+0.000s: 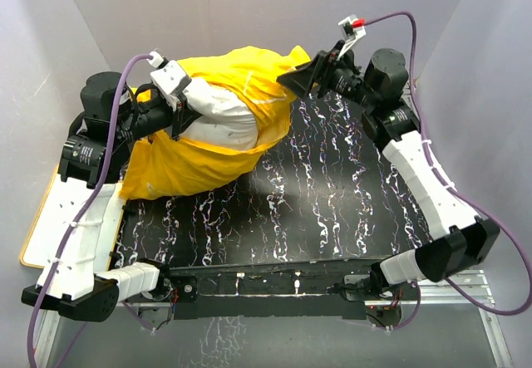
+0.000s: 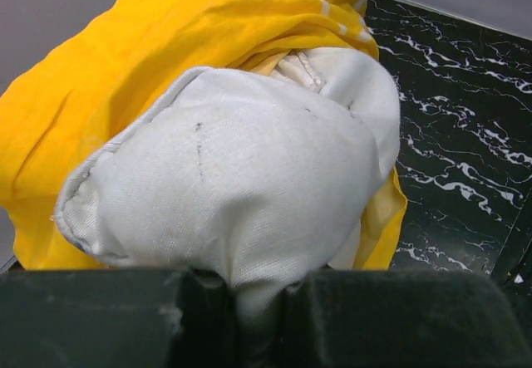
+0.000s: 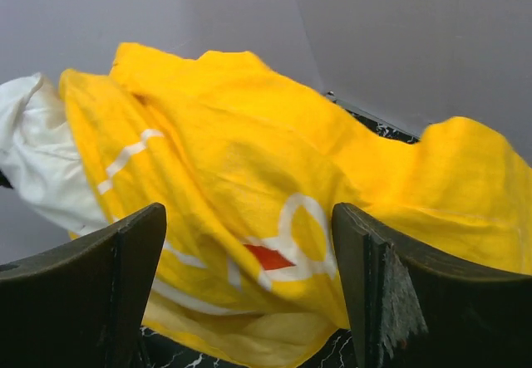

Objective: Remove the pillowcase from the pillow

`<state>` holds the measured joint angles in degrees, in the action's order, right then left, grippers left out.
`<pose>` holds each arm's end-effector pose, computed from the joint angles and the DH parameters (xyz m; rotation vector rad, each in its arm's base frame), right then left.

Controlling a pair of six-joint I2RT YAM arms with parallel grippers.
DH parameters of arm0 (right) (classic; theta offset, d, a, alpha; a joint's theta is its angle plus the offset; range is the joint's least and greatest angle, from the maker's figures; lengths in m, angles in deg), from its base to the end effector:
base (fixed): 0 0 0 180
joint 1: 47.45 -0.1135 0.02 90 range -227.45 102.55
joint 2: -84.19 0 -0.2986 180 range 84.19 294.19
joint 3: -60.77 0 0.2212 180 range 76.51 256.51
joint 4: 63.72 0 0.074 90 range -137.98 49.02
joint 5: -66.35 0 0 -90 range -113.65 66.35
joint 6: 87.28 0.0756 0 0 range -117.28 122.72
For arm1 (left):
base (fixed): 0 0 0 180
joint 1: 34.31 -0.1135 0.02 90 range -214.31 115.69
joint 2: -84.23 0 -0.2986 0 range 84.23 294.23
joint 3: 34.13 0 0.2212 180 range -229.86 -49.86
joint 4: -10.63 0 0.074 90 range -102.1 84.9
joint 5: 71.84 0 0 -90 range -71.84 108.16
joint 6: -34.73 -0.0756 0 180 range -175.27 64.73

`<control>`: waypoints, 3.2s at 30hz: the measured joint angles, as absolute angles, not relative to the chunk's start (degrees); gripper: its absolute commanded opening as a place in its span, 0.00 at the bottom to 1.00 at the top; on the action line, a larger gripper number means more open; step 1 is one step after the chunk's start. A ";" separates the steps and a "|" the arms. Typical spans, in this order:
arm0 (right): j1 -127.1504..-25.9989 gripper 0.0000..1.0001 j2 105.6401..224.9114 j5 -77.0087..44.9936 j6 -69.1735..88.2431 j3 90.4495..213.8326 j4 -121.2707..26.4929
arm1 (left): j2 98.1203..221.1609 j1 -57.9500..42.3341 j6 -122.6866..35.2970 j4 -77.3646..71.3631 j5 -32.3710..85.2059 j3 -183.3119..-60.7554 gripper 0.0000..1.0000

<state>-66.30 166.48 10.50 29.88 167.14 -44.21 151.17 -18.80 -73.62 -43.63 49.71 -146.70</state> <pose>0.2873 0.1429 0.5105 -0.3950 1.5556 1.0752 0.1769 -0.0901 0.5256 0.8741 1.4792 -0.4360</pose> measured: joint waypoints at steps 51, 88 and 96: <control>-83.06 0.08 174.80 -26.39 -5.47 176.64 -40.89 | 158.69 -18.82 -75.39 -58.49 56.44 -160.58 0.00; -58.19 0.75 165.36 -5.52 19.41 153.32 -49.70 | 143.74 -18.82 -88.01 -62.86 45.90 -152.30 0.00; -71.61 0.80 151.94 -3.94 5.90 156.14 -57.50 | 149.09 -18.82 -84.79 -53.51 44.31 -151.75 0.00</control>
